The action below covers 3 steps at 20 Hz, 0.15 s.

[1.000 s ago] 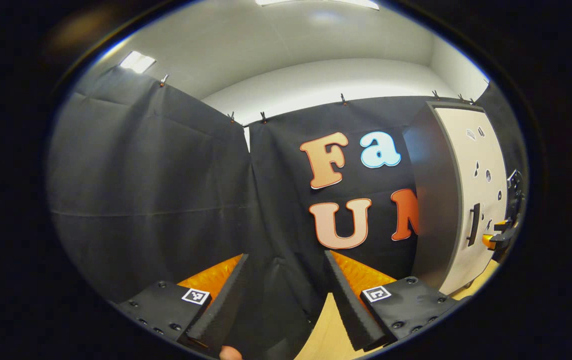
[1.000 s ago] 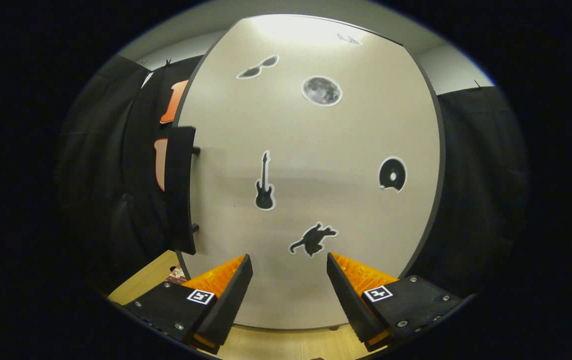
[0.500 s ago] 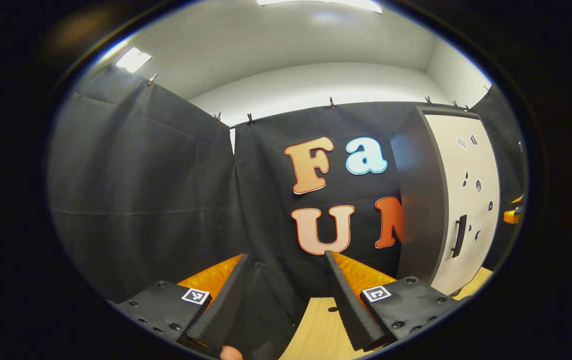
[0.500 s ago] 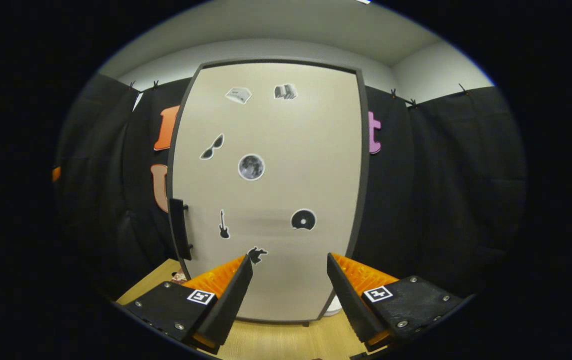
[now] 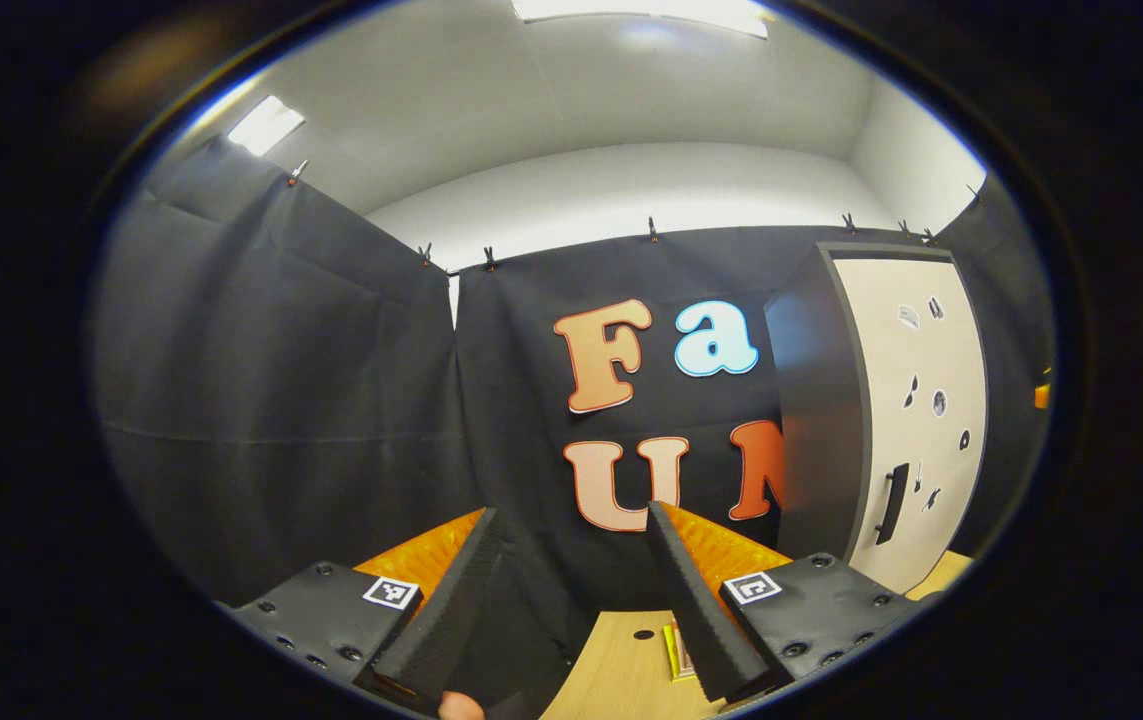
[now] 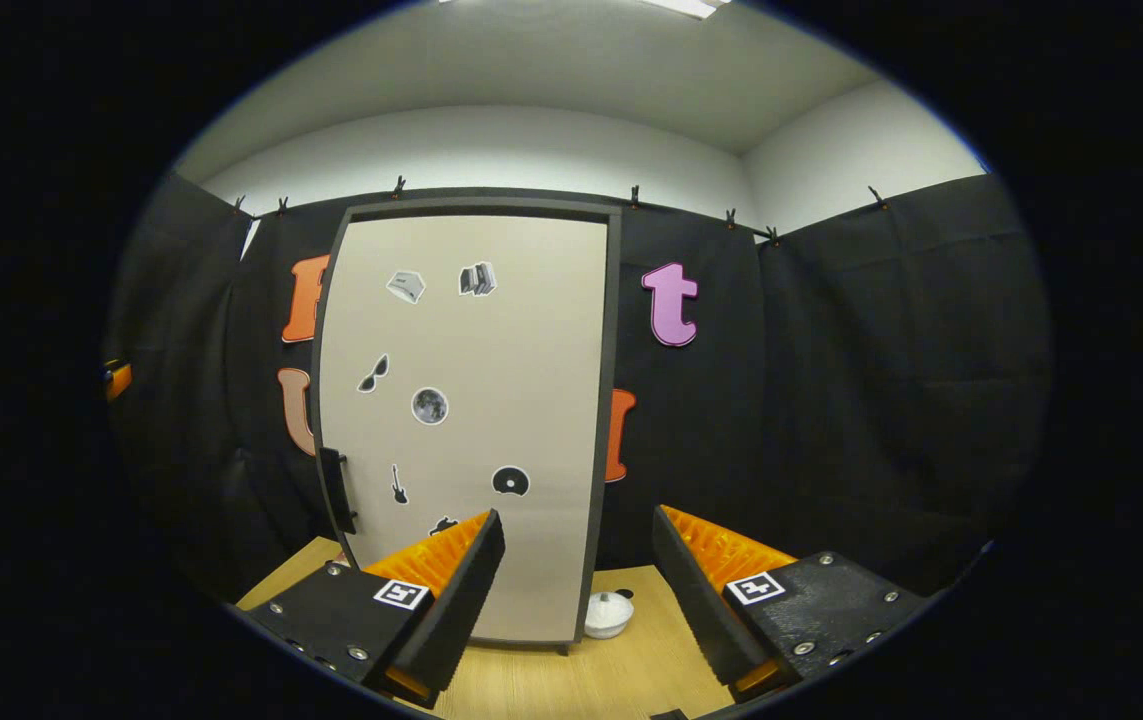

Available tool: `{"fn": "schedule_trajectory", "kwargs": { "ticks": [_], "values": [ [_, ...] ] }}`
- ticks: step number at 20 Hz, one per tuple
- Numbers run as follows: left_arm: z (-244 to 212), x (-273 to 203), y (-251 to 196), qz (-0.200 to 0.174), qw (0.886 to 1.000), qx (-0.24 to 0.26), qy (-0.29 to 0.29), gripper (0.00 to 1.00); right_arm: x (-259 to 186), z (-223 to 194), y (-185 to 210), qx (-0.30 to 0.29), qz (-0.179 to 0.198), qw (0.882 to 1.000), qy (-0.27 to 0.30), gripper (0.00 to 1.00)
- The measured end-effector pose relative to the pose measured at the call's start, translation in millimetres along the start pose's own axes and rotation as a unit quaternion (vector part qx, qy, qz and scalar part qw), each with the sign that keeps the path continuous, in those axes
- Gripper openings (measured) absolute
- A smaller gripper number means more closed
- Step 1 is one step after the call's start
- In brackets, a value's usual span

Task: Open the cabinet door with the right hand, grasp the bottle in the cabinet with the left hand and place it on the coaster, then close the cabinet door with the right hand.

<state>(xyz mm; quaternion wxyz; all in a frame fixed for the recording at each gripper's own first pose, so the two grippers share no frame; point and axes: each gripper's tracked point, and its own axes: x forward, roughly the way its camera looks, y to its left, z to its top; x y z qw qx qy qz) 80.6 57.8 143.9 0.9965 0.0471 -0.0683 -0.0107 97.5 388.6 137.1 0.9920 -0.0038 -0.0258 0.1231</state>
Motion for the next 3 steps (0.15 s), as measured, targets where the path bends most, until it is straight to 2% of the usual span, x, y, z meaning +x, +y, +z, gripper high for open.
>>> {"fn": "schedule_trajectory", "kwargs": {
  "ticks": [3],
  "values": [
    [11.4, -4.2, 0.0, 0.011, 1.000, 0.007, -0.010, 0.95, -16.6, 9.7, -22.7, -0.009, -0.011, 1.000, -0.004, 0.92]
  ]
}}
